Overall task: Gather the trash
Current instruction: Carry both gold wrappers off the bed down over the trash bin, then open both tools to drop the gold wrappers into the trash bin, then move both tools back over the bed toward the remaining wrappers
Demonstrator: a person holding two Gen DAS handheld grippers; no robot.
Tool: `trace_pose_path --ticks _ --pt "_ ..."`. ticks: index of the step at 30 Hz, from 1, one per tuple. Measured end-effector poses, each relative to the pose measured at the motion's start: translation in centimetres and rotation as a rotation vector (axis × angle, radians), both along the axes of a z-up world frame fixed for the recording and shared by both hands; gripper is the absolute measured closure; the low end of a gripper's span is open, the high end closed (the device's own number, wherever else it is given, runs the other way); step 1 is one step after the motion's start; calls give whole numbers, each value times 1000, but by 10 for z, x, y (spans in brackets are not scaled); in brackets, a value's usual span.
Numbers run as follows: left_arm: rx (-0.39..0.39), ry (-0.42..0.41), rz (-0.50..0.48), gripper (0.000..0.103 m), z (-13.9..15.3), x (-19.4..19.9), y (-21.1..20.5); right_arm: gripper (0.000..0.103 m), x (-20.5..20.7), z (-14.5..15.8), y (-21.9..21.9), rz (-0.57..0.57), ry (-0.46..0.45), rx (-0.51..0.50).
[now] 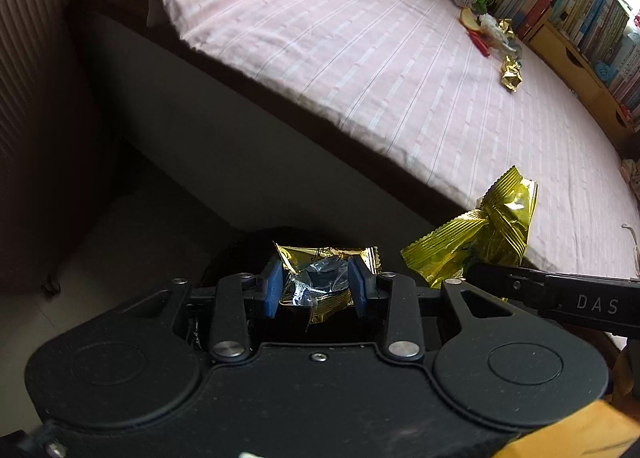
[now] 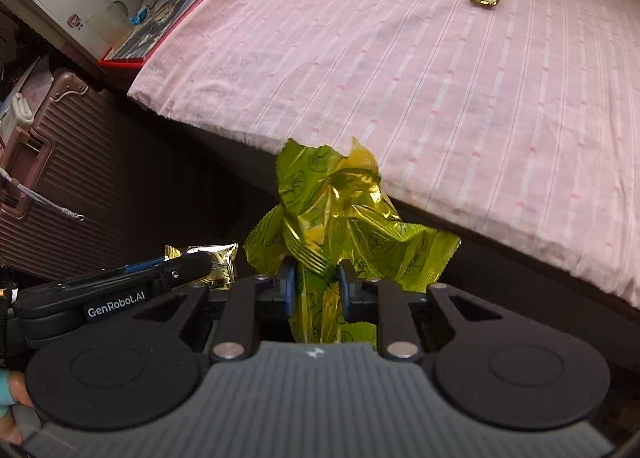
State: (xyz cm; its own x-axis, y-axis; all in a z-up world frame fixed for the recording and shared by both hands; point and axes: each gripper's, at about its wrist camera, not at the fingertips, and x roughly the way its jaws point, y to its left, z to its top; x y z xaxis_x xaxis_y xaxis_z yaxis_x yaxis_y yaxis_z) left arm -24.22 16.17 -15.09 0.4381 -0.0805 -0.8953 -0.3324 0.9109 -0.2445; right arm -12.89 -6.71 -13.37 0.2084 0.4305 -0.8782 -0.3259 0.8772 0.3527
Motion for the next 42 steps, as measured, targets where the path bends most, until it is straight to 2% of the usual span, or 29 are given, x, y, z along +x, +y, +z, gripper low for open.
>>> trace_pose_path --ticks 9,18,20,22,25,29,33,38,42 --pt "-1 78 24 70 -45 -1 11 77 4 -54 24 39 103 -22" --pt "18 155 -22 70 -121 21 13 77 10 -125 39 37 165 -67" --pt "17 176 -38 67 -137 25 12 75 10 -141 40 39 185 -80" --pt "6 195 -46 65 -147 27 11 63 9 -153 42 43 188 -101" --pt "-5 208 -55 52 -154 28 9 41 7 -159 41 52 178 -112" --pt "5 199 -57 37 -150 27 7 37 6 -157 38 38 180 -103" --pt "38 176 -39 30 -134 28 8 36 9 -147 34 36 166 -100" --pt "56 97 -35 27 -93 33 6 34 8 -110 23 13 103 -60" --pt "71 20 -42 26 -49 47 1 32 10 -67 5 -25 42 -15"
